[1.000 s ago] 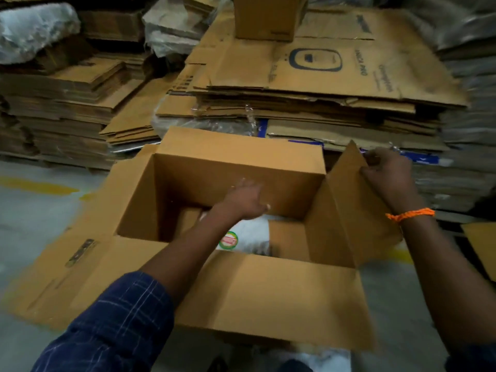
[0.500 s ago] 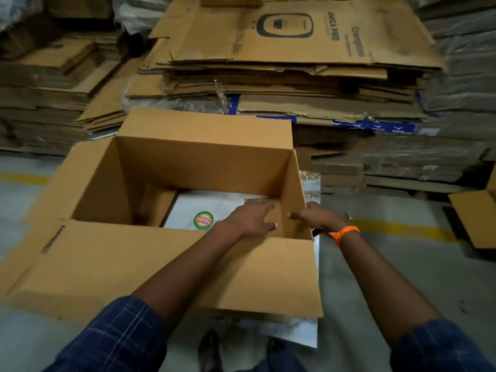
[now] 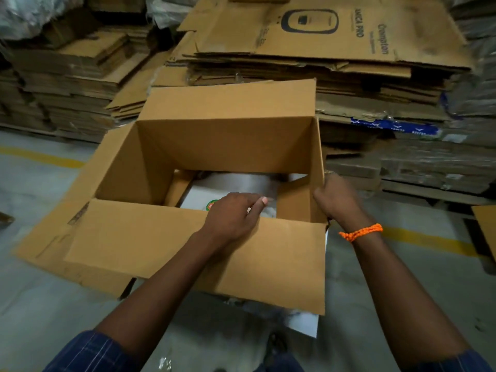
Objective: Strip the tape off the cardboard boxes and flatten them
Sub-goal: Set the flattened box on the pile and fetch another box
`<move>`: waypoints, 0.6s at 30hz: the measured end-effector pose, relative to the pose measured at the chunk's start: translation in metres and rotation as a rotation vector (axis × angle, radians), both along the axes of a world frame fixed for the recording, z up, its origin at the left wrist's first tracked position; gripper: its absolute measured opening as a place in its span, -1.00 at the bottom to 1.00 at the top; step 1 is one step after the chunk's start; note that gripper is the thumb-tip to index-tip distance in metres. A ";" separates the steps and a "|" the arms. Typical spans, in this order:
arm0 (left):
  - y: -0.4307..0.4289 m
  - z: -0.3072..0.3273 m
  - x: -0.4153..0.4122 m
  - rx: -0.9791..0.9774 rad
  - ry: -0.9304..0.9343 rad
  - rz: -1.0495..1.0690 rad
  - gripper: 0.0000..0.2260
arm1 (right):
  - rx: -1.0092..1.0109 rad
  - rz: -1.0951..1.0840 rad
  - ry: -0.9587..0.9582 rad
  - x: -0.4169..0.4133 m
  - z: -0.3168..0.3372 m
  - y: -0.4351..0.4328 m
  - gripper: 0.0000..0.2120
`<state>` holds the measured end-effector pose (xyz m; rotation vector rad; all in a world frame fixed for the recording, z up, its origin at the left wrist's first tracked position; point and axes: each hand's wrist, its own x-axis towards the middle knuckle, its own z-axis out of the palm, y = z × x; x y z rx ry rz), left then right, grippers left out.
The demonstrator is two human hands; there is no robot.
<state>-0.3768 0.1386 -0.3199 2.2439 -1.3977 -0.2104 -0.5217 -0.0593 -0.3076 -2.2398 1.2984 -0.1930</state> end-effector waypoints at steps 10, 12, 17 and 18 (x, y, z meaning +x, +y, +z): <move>0.041 0.012 -0.033 -0.332 0.149 -0.171 -0.58 | -0.339 0.032 -0.023 -0.032 0.027 0.112 -0.87; 0.065 0.009 -0.032 -0.370 0.137 -0.184 -0.63 | -0.355 0.019 -0.058 -0.037 0.028 0.130 -0.86; 0.150 -0.016 0.004 -0.363 -0.086 0.002 -0.72 | -0.376 0.054 -0.232 -0.047 0.042 0.175 -0.68; 0.173 -0.025 0.014 -0.350 -0.128 0.162 -0.66 | -0.388 0.089 -0.269 -0.047 0.043 0.183 -0.61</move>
